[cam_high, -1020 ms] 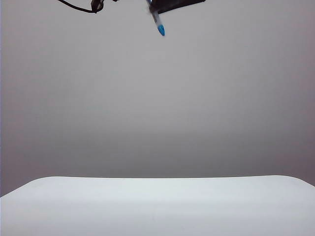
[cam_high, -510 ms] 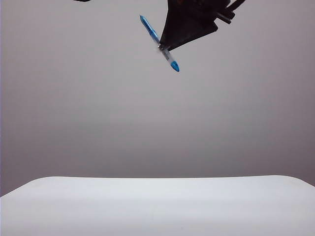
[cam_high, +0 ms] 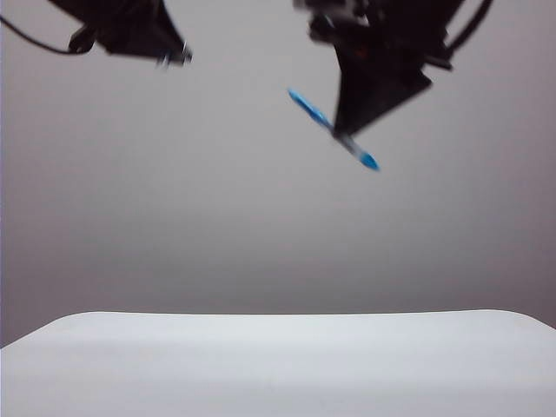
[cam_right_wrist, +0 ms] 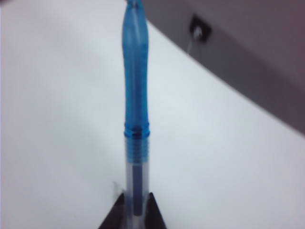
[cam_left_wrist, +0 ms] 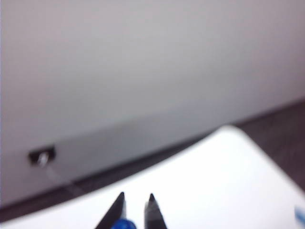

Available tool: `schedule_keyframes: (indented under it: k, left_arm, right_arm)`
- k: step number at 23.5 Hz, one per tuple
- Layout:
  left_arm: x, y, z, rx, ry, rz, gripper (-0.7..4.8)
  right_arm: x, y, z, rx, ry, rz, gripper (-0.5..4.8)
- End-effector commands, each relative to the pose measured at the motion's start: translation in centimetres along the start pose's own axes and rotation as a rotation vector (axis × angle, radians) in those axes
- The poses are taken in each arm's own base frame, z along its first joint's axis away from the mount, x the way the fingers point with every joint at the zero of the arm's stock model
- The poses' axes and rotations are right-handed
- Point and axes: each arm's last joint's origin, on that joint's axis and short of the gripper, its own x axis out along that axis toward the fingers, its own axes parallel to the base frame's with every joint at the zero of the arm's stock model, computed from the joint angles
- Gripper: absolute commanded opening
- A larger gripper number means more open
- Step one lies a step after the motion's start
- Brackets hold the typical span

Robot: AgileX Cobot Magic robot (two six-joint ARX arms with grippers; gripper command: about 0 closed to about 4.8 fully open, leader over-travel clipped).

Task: Pick up the pen and remove the cap.

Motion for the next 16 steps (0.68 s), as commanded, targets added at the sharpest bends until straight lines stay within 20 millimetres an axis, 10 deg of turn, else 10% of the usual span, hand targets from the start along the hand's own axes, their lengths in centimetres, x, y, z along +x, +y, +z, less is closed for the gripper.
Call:
schedule_keyframes:
  k: [1, 16]
  left_arm:
    - [-0.2, -0.1, -1.1, 0.054, 0.117, -0.036, -0.06]
    - [0.8, 0.1, -5.6, -0.069, 0.489, -0.102, -0.06]
  right_arm:
    - [1.2, -1.0, -0.8, 0.021, 0.08, -0.013, -0.01]
    - [10.7, -2.3, -7.6, 0.08, 0.425, 0.009, -0.01]
